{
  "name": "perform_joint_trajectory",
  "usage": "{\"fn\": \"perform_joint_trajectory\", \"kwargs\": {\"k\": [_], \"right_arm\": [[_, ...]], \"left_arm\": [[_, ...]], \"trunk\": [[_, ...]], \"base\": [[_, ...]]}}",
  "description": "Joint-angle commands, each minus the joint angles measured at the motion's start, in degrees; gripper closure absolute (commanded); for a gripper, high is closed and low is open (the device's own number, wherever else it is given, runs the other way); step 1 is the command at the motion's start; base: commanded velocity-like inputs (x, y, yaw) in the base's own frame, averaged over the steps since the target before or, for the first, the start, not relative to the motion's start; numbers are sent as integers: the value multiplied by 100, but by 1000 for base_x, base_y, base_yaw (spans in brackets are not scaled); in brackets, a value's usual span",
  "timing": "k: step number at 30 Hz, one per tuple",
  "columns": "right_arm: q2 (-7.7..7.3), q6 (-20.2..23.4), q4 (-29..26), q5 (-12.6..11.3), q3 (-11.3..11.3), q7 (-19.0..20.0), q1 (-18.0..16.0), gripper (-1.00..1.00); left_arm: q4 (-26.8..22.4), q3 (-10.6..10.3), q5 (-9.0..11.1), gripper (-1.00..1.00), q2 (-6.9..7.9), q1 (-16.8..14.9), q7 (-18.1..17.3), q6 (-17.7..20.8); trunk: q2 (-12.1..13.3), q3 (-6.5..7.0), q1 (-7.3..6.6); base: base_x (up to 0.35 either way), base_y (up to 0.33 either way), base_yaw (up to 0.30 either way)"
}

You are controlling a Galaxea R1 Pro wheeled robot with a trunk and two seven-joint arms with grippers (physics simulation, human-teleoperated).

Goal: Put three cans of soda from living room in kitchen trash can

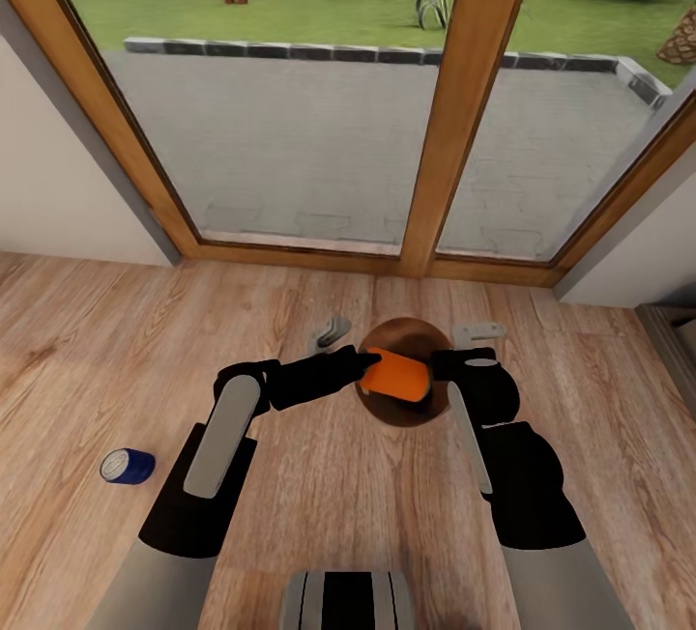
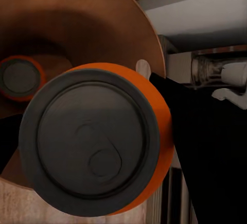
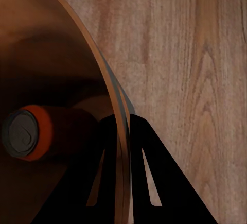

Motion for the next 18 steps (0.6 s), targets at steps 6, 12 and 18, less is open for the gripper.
{"fn": "perform_joint_trajectory", "kwargs": {"k": [6,12,18], "right_arm": [[1,1,-3,36,-1,22,-1,100],[1,1,-3,36,-1,22,-1,100],[6,1,-3,36,4,22,-1,100]], "left_arm": [[2,1,-4,100,0,0,-11,1],[5,2,-4,100,0,0,-4,1],[10,-3,-4,100,0,0,189,-6]], "trunk": [[0,0,-1],[0,0,-1],[0,0,-1]], "base": [[0,0,0],[0,0,0],[0,0,0]]}}
